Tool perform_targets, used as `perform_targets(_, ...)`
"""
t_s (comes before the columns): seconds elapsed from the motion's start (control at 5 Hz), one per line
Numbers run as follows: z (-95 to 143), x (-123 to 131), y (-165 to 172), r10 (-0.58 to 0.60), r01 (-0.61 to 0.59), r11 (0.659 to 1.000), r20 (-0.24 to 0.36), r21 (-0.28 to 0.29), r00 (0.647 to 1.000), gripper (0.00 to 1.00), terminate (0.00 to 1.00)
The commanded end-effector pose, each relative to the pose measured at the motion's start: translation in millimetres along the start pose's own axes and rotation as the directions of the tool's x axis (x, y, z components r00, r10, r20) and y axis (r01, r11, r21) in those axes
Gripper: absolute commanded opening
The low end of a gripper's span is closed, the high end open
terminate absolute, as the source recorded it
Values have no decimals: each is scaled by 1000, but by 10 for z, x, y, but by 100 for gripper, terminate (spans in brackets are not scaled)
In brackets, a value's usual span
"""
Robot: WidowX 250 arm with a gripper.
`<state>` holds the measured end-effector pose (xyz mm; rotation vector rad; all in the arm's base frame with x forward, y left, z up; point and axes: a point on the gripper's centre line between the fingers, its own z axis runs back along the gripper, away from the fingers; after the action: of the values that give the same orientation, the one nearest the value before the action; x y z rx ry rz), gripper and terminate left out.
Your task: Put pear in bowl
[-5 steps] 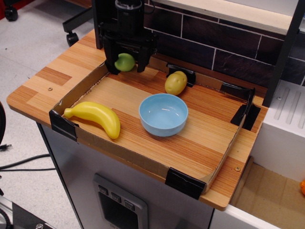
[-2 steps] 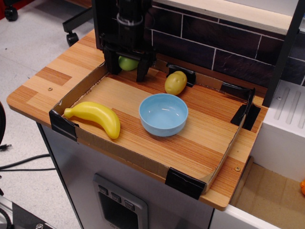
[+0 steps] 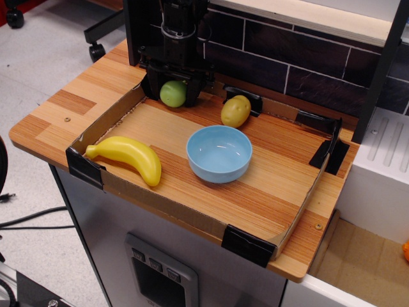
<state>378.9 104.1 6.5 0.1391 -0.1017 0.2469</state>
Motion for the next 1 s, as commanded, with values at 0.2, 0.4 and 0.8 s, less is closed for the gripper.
perform_targets(0.2,662,-103,75,14,-17,996,-37,-92,999,0,0)
perform_targets(0.4,919,-376,-113,-37,23,987,-89,-157,995,0,0)
perform_targets(0.8,916,-834,-575,-136,93,976,-220,-198,966,0,0)
